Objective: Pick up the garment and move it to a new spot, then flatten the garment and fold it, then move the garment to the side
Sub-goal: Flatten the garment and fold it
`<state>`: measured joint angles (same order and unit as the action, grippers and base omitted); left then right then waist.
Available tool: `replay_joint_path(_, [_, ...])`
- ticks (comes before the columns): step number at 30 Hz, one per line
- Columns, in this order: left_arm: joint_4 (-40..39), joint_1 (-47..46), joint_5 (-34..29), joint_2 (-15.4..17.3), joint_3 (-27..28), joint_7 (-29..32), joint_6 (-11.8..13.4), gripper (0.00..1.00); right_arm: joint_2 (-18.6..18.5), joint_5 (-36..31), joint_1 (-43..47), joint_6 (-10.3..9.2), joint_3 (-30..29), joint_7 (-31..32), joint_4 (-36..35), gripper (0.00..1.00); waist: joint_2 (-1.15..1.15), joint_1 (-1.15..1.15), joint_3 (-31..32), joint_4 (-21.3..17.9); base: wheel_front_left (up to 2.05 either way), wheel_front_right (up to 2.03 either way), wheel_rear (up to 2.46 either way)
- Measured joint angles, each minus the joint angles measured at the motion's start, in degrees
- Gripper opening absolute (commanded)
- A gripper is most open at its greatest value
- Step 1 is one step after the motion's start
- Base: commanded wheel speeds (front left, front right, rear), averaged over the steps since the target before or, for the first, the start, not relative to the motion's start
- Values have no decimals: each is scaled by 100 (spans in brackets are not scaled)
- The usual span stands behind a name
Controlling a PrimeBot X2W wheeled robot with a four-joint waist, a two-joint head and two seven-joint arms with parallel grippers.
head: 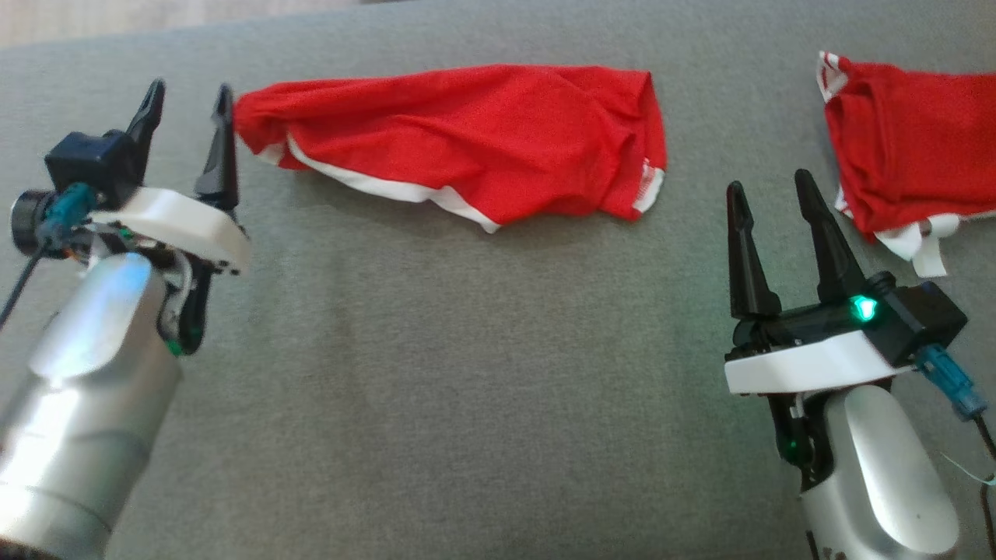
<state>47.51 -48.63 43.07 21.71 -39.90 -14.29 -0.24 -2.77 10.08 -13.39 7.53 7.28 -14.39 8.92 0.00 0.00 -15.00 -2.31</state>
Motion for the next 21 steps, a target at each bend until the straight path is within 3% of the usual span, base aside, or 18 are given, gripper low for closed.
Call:
replay_joint_path(5, [-1456, 782, -598, -1, 680, -18, 297, 100, 0, -69, 66, 0, -97, 0, -15, 100, 0, 0, 197, 207, 0, 0, 0])
replay_joint_path(8, [-2446, 1797, -1004, -58, 1138, -26, 506, 100, 1, -116, 294, 0, -135, 1, -23, 100, 0, 0, 382, 387, 0, 0, 0])
replay_joint_path(13, [-3406, 2841, -1537, -288, 1502, -42, 691, 100, 1, -116, 437, 0, -168, 1, -43, 100, 0, -1, 555, 618, 0, 0, 0])
replay_joint_path(18, [-3722, 3492, -1869, -743, 1736, -42, 669, 100, 1, -175, 580, 0, -149, 1, -27, 100, 0, -1, 635, 853, 0, 0, 0])
replay_joint_path(21, [-3698, 3676, -1989, -900, 1879, -42, 519, 100, 1, -235, 586, 0, -65, 1, -7, 100, 0, -1, 647, 955, 0, 0, 0])
